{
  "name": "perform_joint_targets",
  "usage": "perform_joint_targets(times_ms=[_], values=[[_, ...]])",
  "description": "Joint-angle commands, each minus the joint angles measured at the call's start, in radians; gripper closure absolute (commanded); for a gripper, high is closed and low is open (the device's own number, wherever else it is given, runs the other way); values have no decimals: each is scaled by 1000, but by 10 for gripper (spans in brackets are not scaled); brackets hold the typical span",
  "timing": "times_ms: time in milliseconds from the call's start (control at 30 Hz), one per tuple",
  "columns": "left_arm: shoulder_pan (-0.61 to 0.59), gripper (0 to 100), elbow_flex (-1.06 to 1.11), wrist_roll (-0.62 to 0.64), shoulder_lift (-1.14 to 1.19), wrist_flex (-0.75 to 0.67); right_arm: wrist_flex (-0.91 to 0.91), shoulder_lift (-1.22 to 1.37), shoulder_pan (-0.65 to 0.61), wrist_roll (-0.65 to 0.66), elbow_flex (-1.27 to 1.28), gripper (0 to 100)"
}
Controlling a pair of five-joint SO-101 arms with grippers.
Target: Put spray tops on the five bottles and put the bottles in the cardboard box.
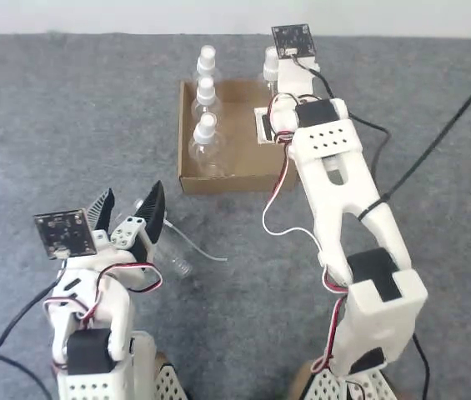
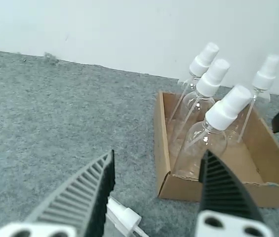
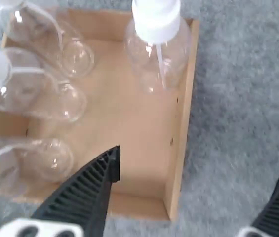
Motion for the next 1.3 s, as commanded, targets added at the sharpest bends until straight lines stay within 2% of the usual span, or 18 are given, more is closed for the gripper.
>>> perform_joint_targets(times_ms=[0,233,900,967,1167,1267], values=[[-5,742,-10,8,-14,-32,116,-124,-10,-11,-57,578],[-101,742,-7,25,-14,-63,286,-219,-10,-6,-57,578],[-107,742,5,44,-14,-69,659,-427,-7,-5,-55,581],[-107,742,5,44,-14,-69,679,-438,-7,-5,-55,615],[-107,742,7,43,-14,-69,664,-521,-10,-3,15,850],[-107,742,7,43,-14,-69,611,-579,-10,-3,118,869]])
